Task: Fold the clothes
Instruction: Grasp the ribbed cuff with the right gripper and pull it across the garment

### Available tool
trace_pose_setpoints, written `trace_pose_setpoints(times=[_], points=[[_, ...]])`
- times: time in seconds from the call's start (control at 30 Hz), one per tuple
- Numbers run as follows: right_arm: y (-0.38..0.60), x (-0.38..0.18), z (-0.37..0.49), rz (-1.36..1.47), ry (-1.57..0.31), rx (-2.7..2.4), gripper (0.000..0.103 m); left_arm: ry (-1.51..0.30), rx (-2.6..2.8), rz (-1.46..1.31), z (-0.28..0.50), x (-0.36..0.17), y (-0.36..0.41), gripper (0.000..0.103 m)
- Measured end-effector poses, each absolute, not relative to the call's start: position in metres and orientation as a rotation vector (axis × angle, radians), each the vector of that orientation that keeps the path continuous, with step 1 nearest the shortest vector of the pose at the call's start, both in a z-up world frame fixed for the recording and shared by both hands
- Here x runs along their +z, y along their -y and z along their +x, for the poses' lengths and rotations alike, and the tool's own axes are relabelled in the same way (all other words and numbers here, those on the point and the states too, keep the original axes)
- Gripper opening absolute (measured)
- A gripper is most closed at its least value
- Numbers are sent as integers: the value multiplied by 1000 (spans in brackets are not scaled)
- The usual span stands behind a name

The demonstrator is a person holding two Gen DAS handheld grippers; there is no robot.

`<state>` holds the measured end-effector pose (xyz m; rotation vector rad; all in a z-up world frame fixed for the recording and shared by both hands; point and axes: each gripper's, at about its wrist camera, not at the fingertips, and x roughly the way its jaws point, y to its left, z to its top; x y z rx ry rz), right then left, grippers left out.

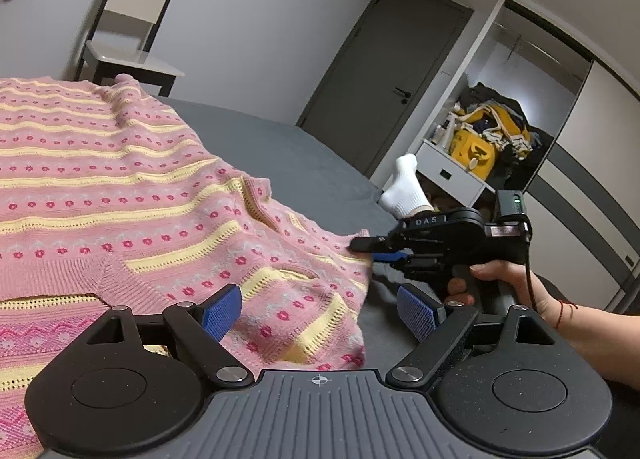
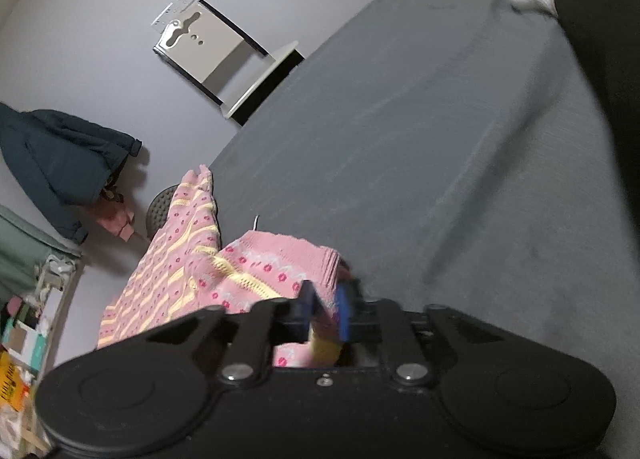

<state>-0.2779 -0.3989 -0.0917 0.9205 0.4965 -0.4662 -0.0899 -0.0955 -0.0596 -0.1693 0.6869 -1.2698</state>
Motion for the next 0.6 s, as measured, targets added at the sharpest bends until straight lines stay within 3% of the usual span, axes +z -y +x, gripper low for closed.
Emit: trace_pose_setpoints(times=[0.6], points=[[384, -22, -252, 659, -501, -486, 5, -654, -1202, -152, -90, -64, 83, 86]])
